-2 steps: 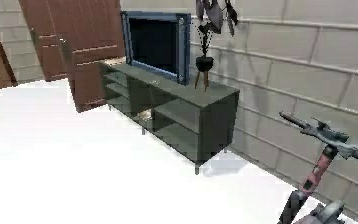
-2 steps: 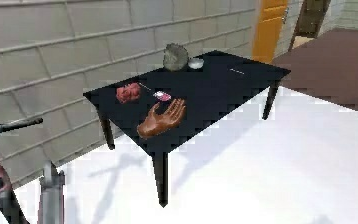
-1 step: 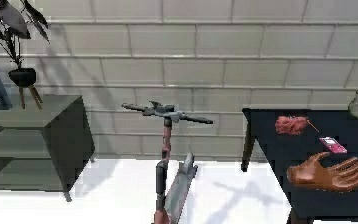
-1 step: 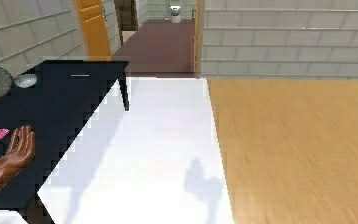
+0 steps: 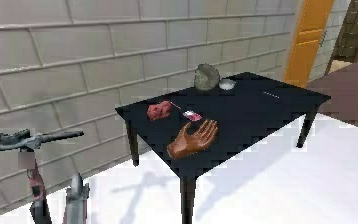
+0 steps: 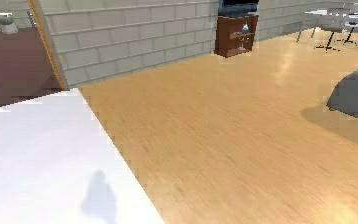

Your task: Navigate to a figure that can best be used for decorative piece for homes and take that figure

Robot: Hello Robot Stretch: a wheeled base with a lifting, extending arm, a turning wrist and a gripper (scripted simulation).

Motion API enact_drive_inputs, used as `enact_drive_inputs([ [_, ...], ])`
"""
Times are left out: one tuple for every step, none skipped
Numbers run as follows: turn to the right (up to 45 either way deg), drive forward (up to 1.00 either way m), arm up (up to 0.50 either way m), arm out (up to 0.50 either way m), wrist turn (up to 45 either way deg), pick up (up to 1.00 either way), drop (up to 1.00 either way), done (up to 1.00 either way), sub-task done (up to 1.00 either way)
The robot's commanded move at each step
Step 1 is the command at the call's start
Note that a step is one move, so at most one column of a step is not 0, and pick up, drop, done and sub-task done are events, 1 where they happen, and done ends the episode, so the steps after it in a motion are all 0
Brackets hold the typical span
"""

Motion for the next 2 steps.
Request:
enact_drive_inputs([
  [3.0, 0.0, 0.0, 0.0, 0.0, 0.0, 0.0, 0.0, 0.0],
  [0.0, 0.35, 0.0, 0.0, 0.0, 0.0, 0.0, 0.0, 0.0],
])
